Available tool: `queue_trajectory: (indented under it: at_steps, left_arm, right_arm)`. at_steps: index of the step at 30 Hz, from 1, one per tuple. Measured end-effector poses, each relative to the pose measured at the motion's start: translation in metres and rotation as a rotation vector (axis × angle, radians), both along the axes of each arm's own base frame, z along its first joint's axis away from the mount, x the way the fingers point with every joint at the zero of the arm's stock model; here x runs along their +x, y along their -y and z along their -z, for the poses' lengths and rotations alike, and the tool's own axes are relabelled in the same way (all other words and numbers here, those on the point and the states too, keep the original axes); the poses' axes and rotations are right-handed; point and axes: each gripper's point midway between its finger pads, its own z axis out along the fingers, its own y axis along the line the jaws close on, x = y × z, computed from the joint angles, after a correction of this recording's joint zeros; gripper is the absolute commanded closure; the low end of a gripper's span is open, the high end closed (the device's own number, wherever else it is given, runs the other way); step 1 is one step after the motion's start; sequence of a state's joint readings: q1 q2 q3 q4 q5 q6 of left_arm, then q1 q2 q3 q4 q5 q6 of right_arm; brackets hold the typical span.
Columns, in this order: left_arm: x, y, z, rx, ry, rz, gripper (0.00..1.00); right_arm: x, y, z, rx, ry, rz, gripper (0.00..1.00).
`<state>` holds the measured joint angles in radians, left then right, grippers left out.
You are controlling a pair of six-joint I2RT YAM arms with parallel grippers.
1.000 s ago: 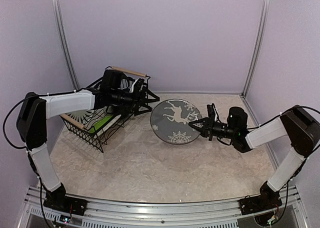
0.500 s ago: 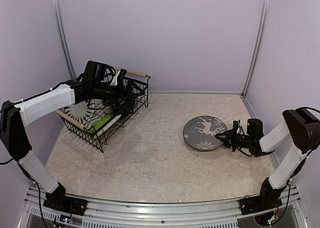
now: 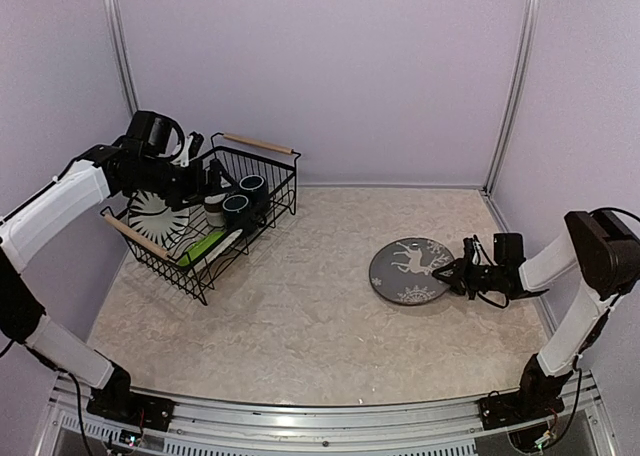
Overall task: Unload the mixed dishes from the dish rack
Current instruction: Place the plate at the center of the board.
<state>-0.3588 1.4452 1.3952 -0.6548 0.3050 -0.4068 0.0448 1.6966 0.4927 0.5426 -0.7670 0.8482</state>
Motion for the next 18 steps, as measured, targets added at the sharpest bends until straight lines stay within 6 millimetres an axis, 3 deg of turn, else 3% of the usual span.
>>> queue_trajectory:
  at_steps: [7,18]
  left_arm:
    - [-0.008,-0.047,-0.003,0.123,0.010,-0.095,0.01]
    - [-0.002,-0.120,-0.008,0.259,0.009,-0.286,0.01]
  right_arm:
    - [-0.003,0.010,0.017,-0.092,-0.051,0.000,0.64]
    - [0.002,0.042,0.004,-0.349,-0.028,0.054,0.40]
